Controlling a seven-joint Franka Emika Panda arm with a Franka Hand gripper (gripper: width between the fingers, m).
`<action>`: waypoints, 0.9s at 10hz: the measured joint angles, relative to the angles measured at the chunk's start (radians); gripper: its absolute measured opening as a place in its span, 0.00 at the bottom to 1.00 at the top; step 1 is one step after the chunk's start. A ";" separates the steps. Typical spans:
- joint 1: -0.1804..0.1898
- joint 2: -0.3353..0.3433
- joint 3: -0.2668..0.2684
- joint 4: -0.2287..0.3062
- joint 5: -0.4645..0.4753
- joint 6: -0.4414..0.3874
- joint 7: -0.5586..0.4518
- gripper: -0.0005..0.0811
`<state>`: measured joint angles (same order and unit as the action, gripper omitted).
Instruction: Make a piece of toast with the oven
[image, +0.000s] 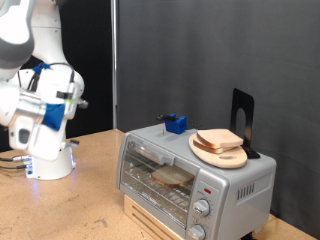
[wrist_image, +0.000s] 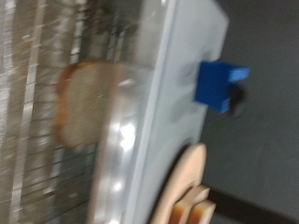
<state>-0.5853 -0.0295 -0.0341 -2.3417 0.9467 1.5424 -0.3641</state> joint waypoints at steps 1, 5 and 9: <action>0.000 0.034 0.002 0.012 0.024 0.067 0.000 1.00; 0.003 0.079 0.010 0.057 0.029 0.029 0.050 1.00; 0.031 0.194 0.059 0.182 0.106 0.165 0.196 1.00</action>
<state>-0.5540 0.1645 0.0250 -2.1595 1.0531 1.7073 -0.1683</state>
